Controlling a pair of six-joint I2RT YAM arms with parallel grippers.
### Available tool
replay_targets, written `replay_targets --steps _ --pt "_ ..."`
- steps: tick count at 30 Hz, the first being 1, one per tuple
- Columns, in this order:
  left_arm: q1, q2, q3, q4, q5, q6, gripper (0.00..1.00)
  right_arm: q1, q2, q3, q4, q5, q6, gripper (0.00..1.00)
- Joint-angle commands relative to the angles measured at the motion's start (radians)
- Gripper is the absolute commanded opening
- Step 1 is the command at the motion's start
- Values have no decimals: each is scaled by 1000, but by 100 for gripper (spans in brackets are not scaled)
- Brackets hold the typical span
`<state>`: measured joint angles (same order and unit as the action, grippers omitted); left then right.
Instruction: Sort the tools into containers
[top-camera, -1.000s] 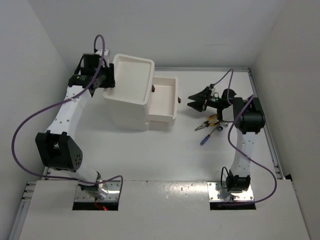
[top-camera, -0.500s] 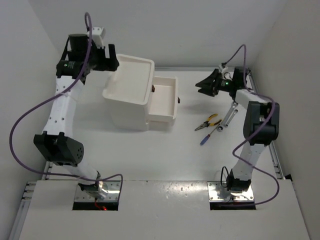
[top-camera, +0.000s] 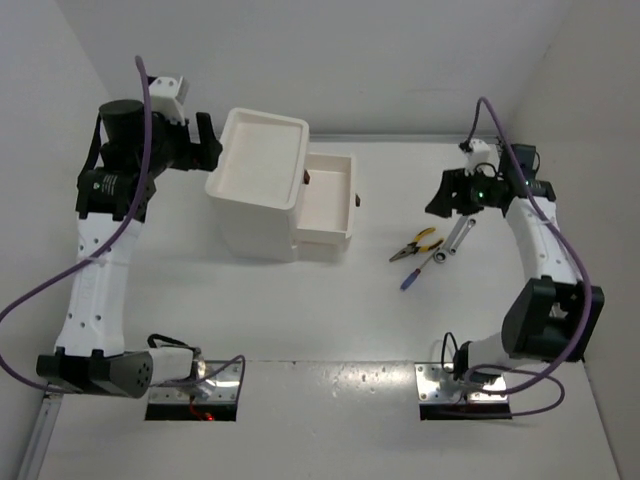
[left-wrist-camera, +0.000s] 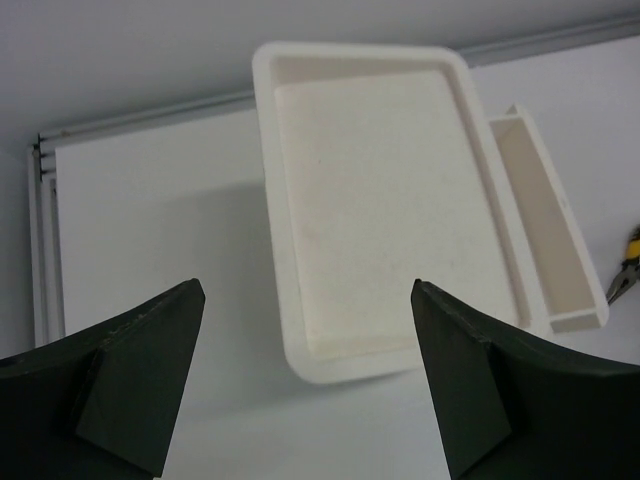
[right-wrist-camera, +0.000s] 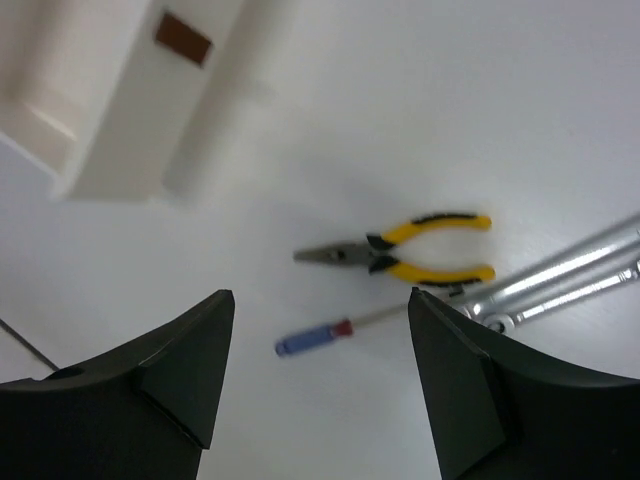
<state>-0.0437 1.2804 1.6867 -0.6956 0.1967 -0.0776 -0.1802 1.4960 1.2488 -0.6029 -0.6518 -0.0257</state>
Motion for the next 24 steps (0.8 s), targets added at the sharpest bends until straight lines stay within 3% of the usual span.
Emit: replay_targets --steps 1,5,11,13,18,19,24 --pt "11 -85 -84 -13 -13 62 91 -19 -108 -95 -148 92 -404 71" --pt "11 -107 -128 -51 39 119 91 -44 -132 -129 -193 81 -621 70" --pt "11 -116 -160 -64 64 133 91 -74 -79 -129 -212 -2 -927 59" --pt "11 -104 -160 -64 64 133 91 -74 -8 -92 -212 -2 -985 57" --pt "11 -56 -160 -64 73 142 91 -61 306 266 -538 59 -1322 54" --pt "21 -47 -160 -64 73 142 91 -61 388 297 -549 69 -1351 54" --pt "30 19 -151 -53 73 142 91 -48 434 256 -384 155 -1549 56"
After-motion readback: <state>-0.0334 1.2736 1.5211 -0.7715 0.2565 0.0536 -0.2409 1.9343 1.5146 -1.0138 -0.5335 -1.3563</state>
